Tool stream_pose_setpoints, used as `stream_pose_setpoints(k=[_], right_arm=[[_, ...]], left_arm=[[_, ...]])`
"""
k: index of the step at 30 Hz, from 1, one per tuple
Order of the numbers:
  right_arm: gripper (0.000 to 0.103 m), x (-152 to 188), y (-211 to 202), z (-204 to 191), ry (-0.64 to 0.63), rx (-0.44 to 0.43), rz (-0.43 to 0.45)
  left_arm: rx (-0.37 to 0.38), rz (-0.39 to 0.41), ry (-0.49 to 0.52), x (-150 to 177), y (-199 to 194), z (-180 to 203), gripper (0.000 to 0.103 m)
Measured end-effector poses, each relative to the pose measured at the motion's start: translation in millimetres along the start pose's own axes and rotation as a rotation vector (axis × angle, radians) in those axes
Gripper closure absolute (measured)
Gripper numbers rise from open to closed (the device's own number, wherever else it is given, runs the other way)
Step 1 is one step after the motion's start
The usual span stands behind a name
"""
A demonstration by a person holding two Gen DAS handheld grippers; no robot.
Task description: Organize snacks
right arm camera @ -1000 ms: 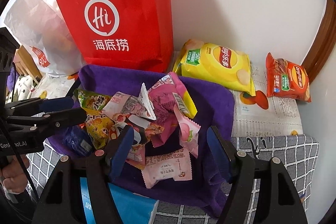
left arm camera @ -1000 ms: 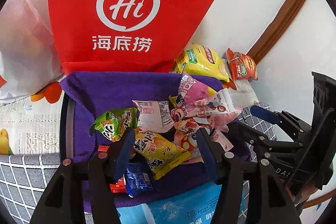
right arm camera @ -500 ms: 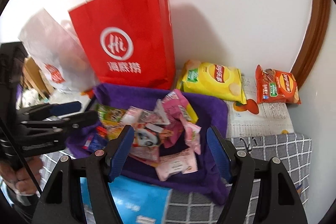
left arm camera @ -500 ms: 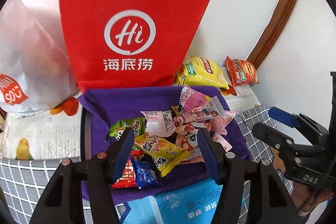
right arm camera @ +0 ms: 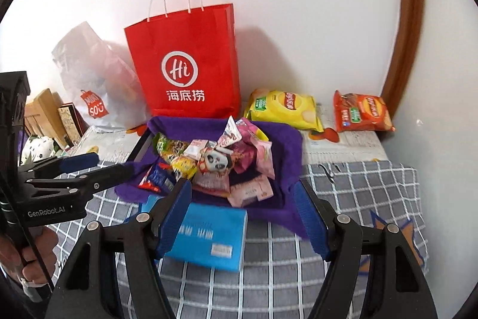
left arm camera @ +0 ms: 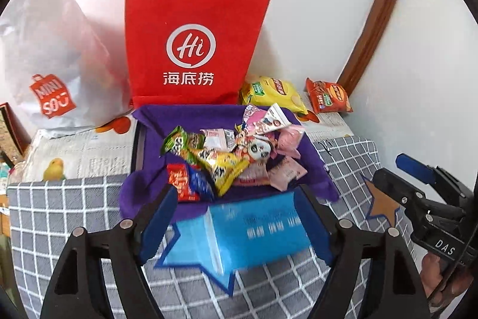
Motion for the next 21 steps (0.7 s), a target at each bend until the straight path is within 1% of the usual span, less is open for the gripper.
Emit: stream_pose_setpoints(k=[2, 7, 8, 9, 11, 15, 18, 21], right_arm=[[0.032, 7.8, -11.0, -1.9, 0.0, 0.012, 0.0], [0.031, 33.6, -36.7, -4.2, 0.046, -0.002, -0.015], [0.03, 37.5, -40.0, -4.6, 0.054, -0.003, -0.016], [0.023, 42.7, -44.8, -5.2, 0.06, 0.002, -0.016], [0.015, 50.3, -54.6, -7.7, 0.051, 0.028, 0.005], [0.008, 64.0, -73.6, -12.1, 0.009, 0.092, 0.035], [0.007, 71.8, -81.8, -11.6, 0.008, 0.123, 0.039], [0.007, 78.9, -87.5, -11.2, 0.035, 0.107, 0.036]], left_arm=[[-0.018, 0.016, 0.009, 8.8, -12.8, 1.9, 0.02], [-0.041, 0.05, 0.028, 28.7, -43.0, 8.4, 0.015], [-0.045, 0.055, 0.033, 31.9, -48.0, 9.1, 0.014], [-0.052, 0.061, 0.039, 35.6, -54.0, 10.3, 0.014], [-0.064, 0.073, 0.044, 41.9, -64.4, 12.8, 0.01], [-0.108, 0.108, 0.07, 51.4, -83.3, 15.2, 0.008], [-0.137, 0.129, 0.07, 56.6, -95.8, 13.6, 0.008], [-0.13, 0.139, 0.061, 62.3, -105.2, 13.8, 0.008]])
Point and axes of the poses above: each gripper's, at about its wrist camera, not at the fingertips, and y roughly the way its jaws point, z to its right, x to its underside, the point moved 7 cm from there along y, roughly the way its jaws point, and after that the axes turned 4 degrees about z, right-handed, at the moved point
